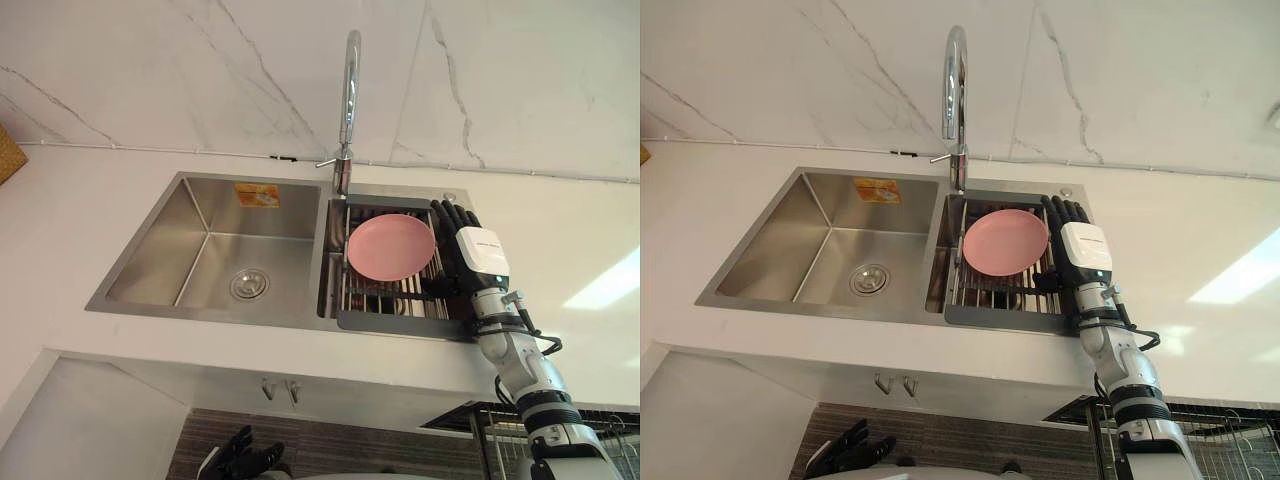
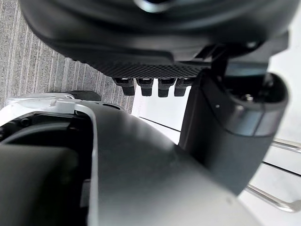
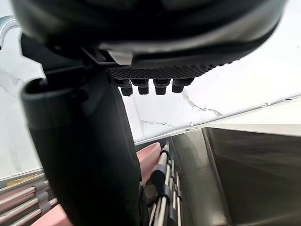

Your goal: Walk over to the sink, pick up the cup, carry it to the dishwasher, place the cup inside the dishwasher, then close the dishwasher door

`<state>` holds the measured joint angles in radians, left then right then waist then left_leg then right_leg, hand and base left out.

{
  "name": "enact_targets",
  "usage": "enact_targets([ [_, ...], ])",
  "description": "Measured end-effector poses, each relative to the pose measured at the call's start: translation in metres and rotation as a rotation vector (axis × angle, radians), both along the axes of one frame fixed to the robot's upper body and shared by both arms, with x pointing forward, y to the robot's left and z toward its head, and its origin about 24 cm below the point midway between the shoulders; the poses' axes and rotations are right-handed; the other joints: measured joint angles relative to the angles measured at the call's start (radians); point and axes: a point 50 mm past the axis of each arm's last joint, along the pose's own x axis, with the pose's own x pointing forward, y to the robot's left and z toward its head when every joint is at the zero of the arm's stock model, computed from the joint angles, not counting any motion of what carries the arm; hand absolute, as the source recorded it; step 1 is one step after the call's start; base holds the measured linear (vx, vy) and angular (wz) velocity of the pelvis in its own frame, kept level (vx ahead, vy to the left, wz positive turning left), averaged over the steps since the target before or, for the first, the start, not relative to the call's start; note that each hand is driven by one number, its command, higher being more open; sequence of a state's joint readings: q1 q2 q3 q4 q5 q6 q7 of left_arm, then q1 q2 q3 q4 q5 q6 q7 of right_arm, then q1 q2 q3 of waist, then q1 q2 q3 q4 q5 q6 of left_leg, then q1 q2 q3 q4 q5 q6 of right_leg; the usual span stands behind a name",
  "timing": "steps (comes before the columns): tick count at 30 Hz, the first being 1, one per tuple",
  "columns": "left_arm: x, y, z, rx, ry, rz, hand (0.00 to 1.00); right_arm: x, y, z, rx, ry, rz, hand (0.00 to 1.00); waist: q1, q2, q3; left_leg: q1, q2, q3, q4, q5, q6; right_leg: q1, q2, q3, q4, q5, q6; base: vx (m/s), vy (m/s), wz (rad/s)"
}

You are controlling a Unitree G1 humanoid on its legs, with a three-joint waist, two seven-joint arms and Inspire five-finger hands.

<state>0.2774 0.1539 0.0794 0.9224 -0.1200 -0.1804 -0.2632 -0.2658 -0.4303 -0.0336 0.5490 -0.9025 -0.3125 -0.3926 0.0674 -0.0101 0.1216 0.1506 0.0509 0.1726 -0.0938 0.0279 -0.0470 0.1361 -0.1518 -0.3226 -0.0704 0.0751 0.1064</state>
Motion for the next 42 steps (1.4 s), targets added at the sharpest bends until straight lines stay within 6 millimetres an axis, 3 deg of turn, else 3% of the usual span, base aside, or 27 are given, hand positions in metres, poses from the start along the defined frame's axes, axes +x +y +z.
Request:
enact_targets([
  [19,0.003,-0.002,0.000,-0.005,-0.007,-0.014,1.00,0.012,0.002,0.005,0.144,-0.057,-0.050,1.00,0.001,0.009,0.008,-0.019,0.000,-0.012,0.000,0.001,0.000,-0.013,0.000,-0.011,0.000,-0.003,0.002,0.00,-0.002,0.01],
  [42,0.011,-0.003,0.002,-0.009,-0.027,-0.042,1.00,0.022,0.012,0.007,0.131,0.009,0.010,1.00,0.014,0.006,0.029,-0.032,0.000,-0.036,0.000,0.009,-0.002,-0.014,0.000,-0.037,0.003,-0.004,0.002,-0.01,-0.004,0.02],
])
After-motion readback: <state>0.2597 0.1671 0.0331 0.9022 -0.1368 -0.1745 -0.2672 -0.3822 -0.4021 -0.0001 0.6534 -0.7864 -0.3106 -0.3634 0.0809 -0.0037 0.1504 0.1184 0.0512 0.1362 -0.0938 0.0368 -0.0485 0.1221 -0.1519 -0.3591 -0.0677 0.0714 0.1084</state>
